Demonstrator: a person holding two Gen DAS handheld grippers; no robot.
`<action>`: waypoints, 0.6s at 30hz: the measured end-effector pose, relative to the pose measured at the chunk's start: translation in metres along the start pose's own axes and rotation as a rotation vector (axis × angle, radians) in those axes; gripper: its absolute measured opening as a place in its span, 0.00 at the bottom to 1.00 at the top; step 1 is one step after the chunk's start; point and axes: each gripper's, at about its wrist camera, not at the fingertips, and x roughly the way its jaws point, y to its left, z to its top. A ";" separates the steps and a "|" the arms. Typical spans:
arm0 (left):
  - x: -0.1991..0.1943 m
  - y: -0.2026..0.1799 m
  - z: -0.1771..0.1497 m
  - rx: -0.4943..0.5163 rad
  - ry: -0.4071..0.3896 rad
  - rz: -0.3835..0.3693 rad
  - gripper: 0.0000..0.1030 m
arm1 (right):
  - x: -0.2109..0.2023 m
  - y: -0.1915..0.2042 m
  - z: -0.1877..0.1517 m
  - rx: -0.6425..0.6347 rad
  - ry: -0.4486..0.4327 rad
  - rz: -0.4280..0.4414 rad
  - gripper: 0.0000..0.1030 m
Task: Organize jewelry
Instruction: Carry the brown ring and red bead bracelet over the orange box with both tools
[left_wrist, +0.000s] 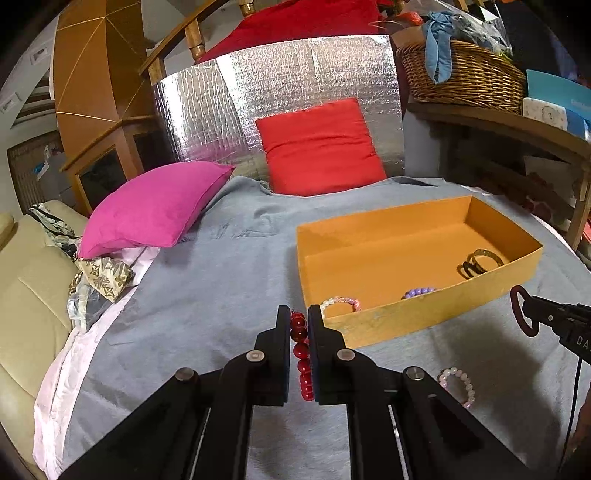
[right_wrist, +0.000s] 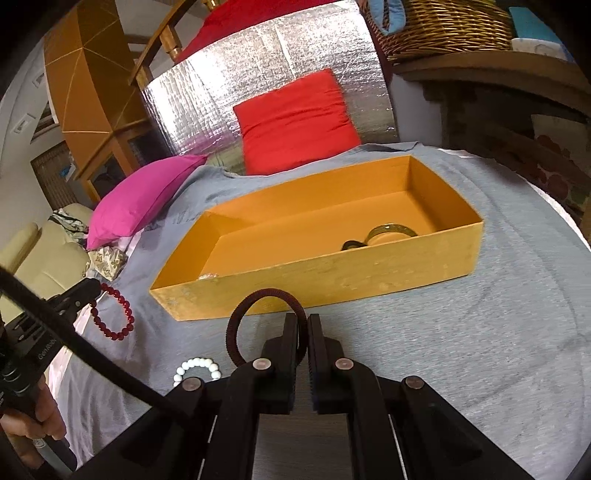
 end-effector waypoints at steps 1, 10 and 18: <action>-0.001 -0.001 0.002 -0.001 -0.005 -0.003 0.09 | -0.002 -0.003 0.001 0.004 -0.005 -0.002 0.05; -0.014 -0.012 0.021 -0.009 -0.067 -0.027 0.09 | -0.012 -0.020 0.012 0.018 -0.040 -0.015 0.06; -0.024 -0.014 0.042 -0.031 -0.124 -0.043 0.09 | -0.017 -0.025 0.028 0.051 -0.084 0.019 0.05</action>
